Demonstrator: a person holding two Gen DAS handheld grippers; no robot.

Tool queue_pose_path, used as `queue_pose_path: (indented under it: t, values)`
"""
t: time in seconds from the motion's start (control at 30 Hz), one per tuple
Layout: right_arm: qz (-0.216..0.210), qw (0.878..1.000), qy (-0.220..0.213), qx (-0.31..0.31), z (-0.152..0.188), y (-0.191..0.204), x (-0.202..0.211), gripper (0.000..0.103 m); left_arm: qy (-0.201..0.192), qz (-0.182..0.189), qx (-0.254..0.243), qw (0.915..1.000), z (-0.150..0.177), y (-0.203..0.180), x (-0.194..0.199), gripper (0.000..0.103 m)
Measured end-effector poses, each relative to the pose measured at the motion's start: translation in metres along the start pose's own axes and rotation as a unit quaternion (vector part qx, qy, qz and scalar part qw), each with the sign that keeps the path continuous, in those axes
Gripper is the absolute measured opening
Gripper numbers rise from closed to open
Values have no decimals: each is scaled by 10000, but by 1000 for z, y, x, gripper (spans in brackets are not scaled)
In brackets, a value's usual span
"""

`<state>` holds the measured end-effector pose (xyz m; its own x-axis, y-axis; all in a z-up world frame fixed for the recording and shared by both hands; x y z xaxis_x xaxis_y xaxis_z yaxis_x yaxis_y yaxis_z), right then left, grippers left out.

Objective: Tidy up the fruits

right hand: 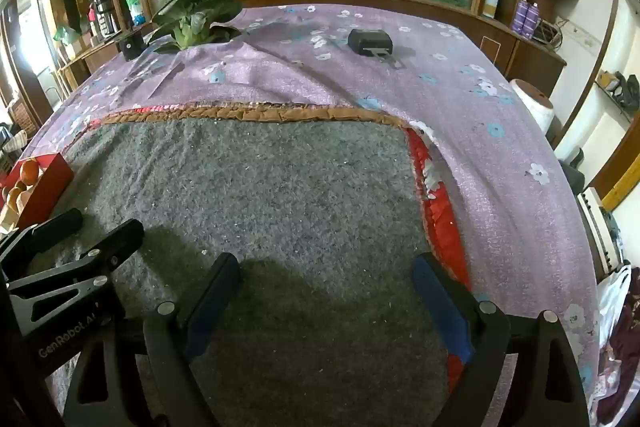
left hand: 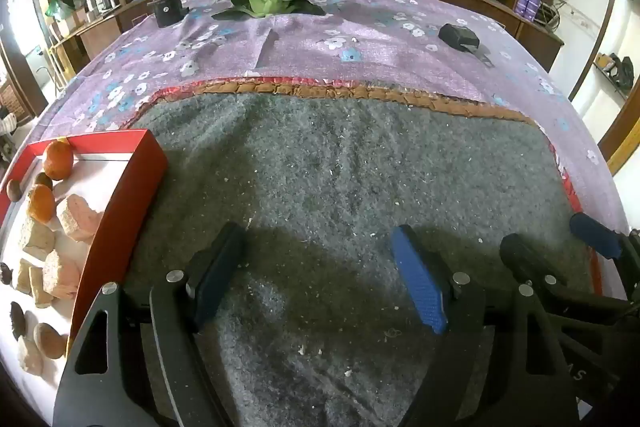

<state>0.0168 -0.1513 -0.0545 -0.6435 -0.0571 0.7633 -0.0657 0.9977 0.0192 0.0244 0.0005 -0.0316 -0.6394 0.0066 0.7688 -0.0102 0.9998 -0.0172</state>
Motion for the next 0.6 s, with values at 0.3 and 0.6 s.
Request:
queue_pose_path:
  t: [0.3, 0.6]
  values:
    - [21, 10000, -17, 20, 0, 0, 0, 89, 1, -27, -20, 10000, 0, -1, 0, 78]
    - [21, 10000, -20, 18, 0, 0, 0, 89, -1, -27, -23, 10000, 0, -1, 0, 78]
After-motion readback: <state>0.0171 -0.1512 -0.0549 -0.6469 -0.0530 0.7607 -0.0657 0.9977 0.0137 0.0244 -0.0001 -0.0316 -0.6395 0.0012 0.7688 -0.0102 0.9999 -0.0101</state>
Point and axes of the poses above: each gripper's, at about its wrist camera, not at the fingertips, and x roughly against the way its jaws point, y to its left, z to its underside, the point moved 4 cm from there along -x, roughly the way its jaws point, and after that the axes turned 2 degrees about -y, right-handed, at the moved point
